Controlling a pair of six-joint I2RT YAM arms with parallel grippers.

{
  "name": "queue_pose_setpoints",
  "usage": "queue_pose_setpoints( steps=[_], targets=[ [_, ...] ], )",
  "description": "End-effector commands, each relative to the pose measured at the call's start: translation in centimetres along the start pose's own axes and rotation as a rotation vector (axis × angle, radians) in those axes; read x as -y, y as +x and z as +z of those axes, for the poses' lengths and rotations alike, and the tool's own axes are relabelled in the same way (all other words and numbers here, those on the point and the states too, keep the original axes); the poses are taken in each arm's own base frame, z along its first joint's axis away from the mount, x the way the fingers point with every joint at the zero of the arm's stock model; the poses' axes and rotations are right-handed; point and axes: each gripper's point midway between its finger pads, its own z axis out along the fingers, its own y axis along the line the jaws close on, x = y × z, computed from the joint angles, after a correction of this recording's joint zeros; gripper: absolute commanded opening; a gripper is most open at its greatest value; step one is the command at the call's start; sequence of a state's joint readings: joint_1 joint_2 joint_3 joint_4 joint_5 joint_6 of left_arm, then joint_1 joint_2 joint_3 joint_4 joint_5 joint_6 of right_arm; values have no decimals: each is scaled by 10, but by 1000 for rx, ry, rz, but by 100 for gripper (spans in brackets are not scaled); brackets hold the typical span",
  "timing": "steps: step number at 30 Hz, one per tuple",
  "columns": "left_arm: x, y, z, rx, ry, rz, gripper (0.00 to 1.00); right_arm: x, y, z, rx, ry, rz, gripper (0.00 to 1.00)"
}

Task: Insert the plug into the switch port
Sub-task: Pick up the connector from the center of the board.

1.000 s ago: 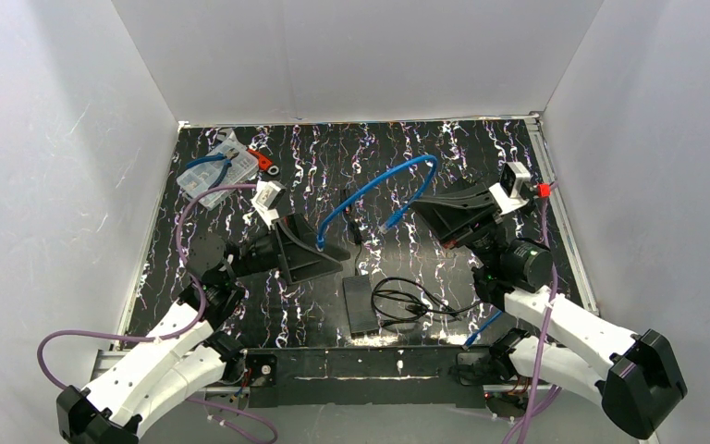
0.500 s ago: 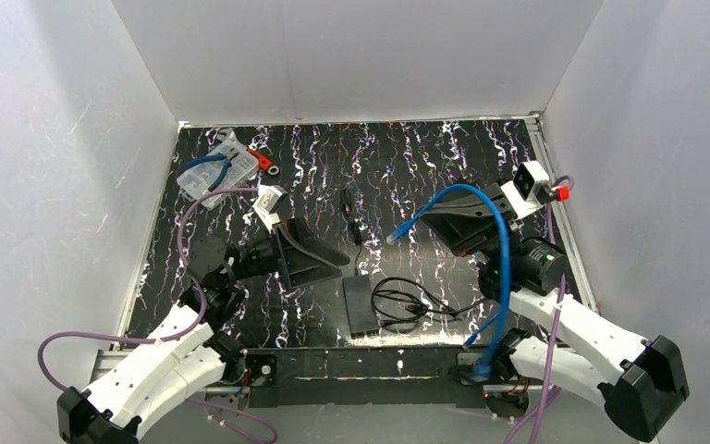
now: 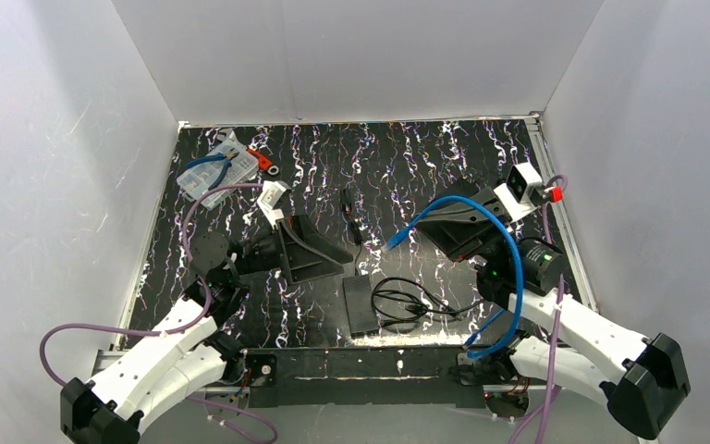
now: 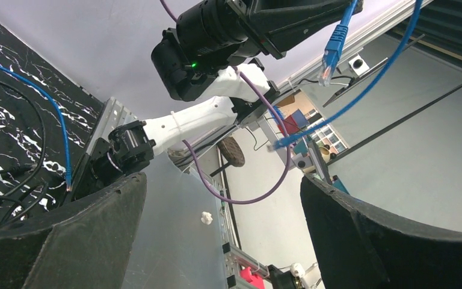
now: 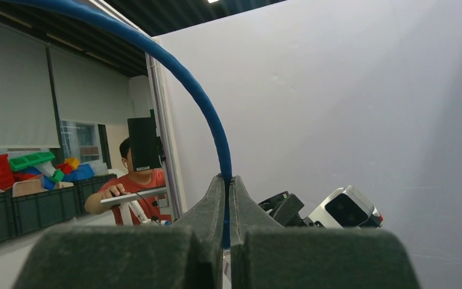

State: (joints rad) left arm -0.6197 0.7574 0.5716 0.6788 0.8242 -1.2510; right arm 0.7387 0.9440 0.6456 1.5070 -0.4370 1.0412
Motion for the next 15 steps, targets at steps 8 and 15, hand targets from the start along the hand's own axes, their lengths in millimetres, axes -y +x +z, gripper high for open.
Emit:
queue_pose_setpoints(
  steps=[8,15],
  targets=[
    [26,-5,-4,-14,-15,138,100,24,-3,8,-50,266,-16,1],
    [18,-7,-9,-48,-126,272,100,70,17,-5,-191,647,146,1]
  ],
)
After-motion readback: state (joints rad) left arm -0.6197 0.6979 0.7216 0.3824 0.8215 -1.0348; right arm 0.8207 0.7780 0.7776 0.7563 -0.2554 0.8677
